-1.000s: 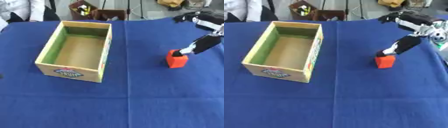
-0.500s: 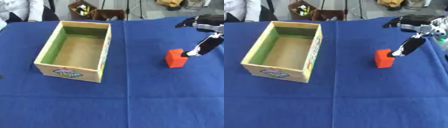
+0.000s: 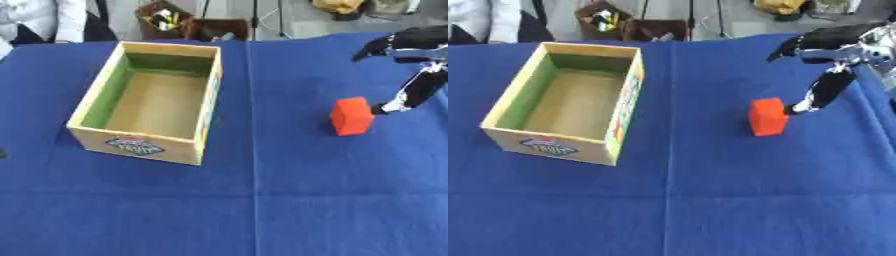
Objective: Pick up objects on the table and place them in the box.
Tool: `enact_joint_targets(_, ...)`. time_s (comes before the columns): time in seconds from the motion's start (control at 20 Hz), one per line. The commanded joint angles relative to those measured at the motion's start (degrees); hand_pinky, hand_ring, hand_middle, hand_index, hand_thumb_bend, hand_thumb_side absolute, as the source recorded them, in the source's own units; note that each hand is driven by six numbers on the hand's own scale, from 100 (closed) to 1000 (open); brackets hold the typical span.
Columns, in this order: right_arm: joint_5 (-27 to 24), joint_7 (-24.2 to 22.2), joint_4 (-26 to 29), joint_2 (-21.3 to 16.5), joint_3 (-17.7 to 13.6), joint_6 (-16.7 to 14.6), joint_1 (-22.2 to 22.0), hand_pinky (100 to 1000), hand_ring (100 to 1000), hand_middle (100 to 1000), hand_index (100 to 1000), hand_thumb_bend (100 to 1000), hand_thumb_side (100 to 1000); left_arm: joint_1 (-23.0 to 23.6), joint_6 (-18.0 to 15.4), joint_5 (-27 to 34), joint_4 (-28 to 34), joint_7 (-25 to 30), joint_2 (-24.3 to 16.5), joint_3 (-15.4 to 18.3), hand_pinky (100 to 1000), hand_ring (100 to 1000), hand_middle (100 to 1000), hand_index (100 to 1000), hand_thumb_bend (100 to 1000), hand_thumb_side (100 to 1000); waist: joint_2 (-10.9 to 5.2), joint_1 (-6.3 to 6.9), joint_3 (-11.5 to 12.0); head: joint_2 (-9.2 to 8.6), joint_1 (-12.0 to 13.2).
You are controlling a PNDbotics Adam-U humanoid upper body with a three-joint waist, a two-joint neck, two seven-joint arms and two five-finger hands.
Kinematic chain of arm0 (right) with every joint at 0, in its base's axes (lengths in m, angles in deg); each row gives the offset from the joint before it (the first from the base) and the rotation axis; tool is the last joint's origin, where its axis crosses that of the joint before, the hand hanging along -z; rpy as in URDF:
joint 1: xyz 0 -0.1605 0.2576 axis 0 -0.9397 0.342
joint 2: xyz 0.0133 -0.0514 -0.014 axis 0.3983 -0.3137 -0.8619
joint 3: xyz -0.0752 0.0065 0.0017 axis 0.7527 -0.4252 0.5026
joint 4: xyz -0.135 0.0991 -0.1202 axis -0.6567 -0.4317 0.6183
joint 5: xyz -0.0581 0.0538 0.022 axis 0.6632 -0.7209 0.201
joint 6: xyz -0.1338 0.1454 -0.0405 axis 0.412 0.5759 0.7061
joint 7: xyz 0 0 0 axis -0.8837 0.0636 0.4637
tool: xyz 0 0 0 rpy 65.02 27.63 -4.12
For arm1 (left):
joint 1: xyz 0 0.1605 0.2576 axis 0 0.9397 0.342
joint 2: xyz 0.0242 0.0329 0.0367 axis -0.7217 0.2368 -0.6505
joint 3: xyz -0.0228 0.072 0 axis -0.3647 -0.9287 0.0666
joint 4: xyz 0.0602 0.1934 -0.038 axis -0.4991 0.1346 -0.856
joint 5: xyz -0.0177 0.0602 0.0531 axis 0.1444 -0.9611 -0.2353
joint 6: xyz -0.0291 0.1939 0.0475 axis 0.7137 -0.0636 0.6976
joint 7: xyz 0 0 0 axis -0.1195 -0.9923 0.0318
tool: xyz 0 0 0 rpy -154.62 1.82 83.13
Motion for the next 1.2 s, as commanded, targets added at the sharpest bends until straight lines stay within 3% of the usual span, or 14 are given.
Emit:
enact_joint_targets(0.05, 1.0, -3.2, 1.3, -0.8, -1.3, -0.6, 1.4, 896, 946, 915, 1000, 481, 399, -0.1, 0.0, 0.4, 1.0, 0.2, -1.0, -0.1, 423, 601, 547, 824, 346, 791, -0.97, -0.21, 0.0, -0.2, 0.1)
enact_joint_targets(1.2, 1.3, -4.8, 2.6, 0.9, 3.0, 1.0, -0.9, 876, 918, 839, 973, 489, 421, -0.5, 0.2, 1.0, 1.0, 1.1, -0.8, -0.3, 422, 605, 547, 823, 343, 788, -0.34, -0.07, 0.5, -0.69, -0.3)
